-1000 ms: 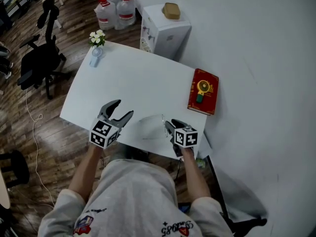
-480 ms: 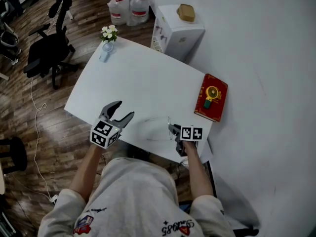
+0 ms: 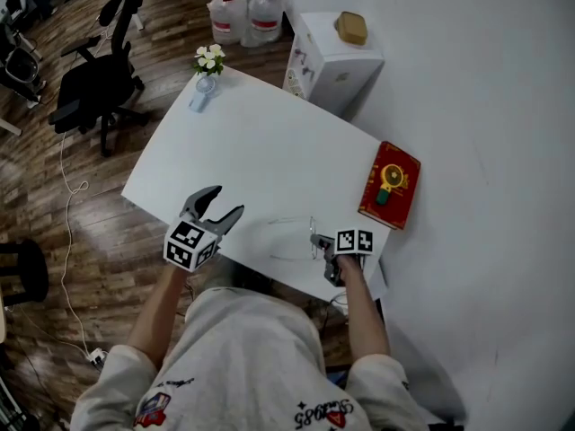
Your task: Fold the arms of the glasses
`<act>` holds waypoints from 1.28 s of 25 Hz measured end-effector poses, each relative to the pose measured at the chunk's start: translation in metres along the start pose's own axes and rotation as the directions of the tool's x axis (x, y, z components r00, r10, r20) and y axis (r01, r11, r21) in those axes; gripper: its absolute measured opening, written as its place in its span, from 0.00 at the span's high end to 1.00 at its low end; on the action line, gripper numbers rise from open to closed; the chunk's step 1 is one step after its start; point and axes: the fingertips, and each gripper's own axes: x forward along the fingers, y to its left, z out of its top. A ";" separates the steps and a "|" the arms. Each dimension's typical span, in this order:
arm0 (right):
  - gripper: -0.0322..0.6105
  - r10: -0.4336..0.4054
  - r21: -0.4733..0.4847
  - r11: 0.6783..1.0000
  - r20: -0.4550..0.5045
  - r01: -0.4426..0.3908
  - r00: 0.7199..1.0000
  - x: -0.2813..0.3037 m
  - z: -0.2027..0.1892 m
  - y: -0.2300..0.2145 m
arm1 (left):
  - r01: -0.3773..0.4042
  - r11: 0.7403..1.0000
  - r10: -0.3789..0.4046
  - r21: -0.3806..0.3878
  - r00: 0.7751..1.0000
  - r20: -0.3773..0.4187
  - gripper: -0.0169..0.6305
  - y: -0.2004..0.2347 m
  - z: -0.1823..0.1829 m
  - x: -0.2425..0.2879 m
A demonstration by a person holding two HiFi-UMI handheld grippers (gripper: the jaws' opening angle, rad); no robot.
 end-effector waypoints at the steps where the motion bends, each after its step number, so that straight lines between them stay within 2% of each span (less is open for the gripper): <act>1: 0.83 0.002 0.003 1.000 -0.003 -0.002 1.000 0.001 -0.001 0.000 | 0.000 1.000 0.000 0.000 1.000 -0.002 0.54 -0.001 -0.001 0.000; 7: 0.91 0.007 0.019 1.000 0.001 -0.007 1.000 0.004 0.003 0.004 | 0.009 1.000 -0.009 0.002 1.000 -0.010 0.54 -0.002 -0.003 0.003; 19: 0.92 -0.036 -0.059 0.998 0.031 0.037 0.999 -0.010 0.006 0.015 | 0.023 1.000 -0.023 0.001 1.000 -0.016 0.54 -0.009 -0.008 0.001; 25: 0.92 -0.027 -0.107 0.994 0.086 0.036 0.996 -0.035 0.029 0.030 | 0.048 0.999 -0.048 0.002 0.999 -0.014 0.54 -0.019 -0.010 0.008; 32: 0.92 -0.022 -0.166 0.985 0.125 0.043 0.992 -0.073 0.053 0.051 | 0.089 0.995 -0.088 -0.045 0.996 0.008 0.54 -0.034 -0.009 0.012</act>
